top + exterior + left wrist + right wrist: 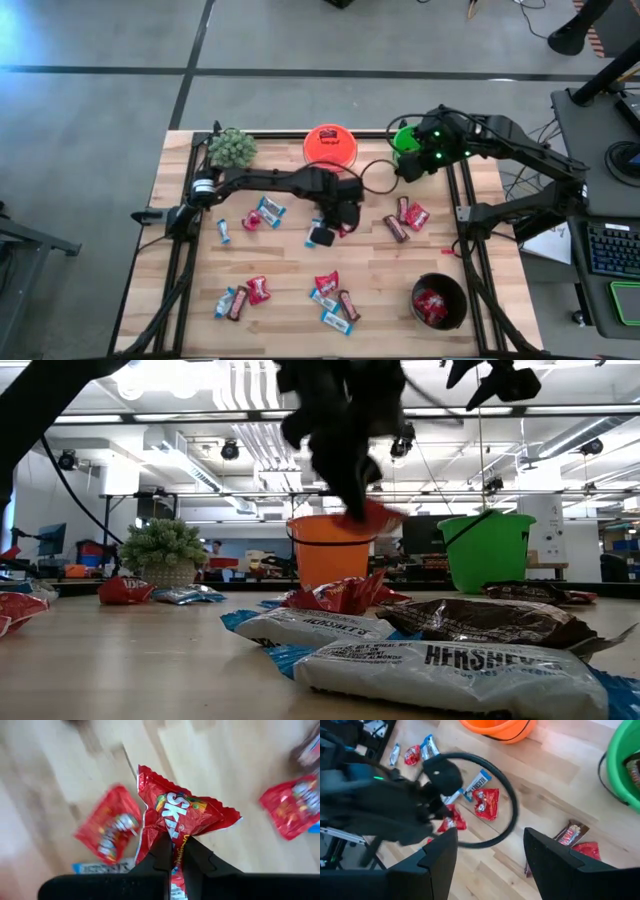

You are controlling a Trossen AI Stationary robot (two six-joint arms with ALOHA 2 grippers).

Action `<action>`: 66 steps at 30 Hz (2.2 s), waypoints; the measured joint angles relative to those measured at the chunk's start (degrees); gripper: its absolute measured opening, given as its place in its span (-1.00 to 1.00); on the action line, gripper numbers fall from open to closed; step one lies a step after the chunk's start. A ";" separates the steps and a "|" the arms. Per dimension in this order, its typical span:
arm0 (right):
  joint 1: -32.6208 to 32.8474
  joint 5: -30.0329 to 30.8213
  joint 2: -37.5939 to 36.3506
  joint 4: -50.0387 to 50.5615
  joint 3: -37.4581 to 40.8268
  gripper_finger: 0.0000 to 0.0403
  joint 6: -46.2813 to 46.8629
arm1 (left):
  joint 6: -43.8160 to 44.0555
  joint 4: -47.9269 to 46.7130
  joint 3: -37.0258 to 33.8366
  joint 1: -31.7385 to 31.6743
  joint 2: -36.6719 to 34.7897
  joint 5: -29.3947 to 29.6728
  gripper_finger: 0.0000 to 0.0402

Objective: Organize candy in baskets
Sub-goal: Put the red chocolate into the black bucket

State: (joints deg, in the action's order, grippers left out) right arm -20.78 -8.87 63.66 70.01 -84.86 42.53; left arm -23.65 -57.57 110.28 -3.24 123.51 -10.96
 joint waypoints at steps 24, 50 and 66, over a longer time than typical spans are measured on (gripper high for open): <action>0.02 1.77 -4.45 -0.95 -0.13 0.07 -0.70 | -5.38 -14.34 19.34 -4.74 -0.11 6.67 -1.00; 0.00 1.46 -0.74 -2.84 -7.17 0.07 -11.24 | -0.36 -4.77 24.68 -9.17 -1.63 5.94 -1.00; 0.00 1.14 2.65 -8.53 -7.10 0.07 -9.93 | 0.18 5.99 24.70 -9.31 -1.86 11.75 -1.00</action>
State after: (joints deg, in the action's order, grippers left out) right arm -20.78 -7.73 66.31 61.49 -91.96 32.60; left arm -23.47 -51.58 134.98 -12.55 121.64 0.79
